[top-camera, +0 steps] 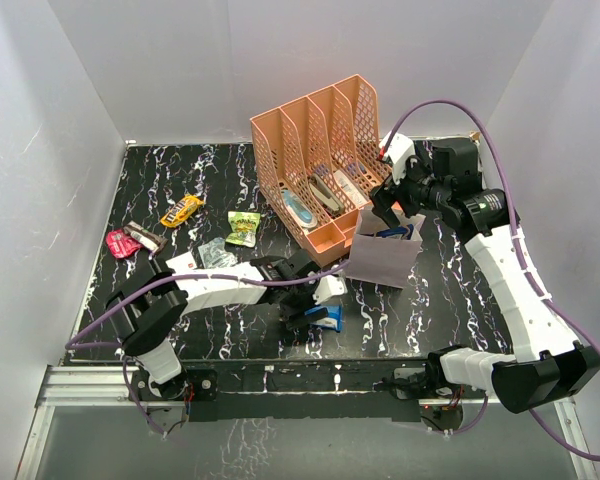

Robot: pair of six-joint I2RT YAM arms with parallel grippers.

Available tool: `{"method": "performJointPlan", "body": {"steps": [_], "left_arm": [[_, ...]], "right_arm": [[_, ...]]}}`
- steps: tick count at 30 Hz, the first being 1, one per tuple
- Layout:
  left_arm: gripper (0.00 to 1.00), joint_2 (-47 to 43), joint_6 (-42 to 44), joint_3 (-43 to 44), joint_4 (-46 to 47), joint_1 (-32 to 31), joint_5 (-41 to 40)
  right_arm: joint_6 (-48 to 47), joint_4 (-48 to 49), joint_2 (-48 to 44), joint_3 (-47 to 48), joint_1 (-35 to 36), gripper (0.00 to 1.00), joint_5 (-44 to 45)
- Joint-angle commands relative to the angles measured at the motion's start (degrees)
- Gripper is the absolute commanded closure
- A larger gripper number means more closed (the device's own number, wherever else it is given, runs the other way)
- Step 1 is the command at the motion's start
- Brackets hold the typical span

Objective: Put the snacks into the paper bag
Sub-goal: Pick up the snack from the center of the board.

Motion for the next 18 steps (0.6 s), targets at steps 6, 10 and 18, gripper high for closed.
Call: {"method": "performJointPlan", "body": {"steps": [6,10,18], "left_arm": [[0.27,0.96,5.94,-0.04,-1.97,-0.06,1.65],[0.26,2.90,6.75,1.91,-3.10,-0.12,2.13],[0.39,6.74,6.14,5.99,-6.71,-0.16,3.62]], "right_arm": [[-0.04,2.99,-1.52,0.68,-0.09,0.13,-1.06],[-0.08,2.95,-1.32,0.70,-0.10,0.13,-1.53],[-0.16,3.01,-1.17,0.37,-0.09,0.13,-1.95]]}}
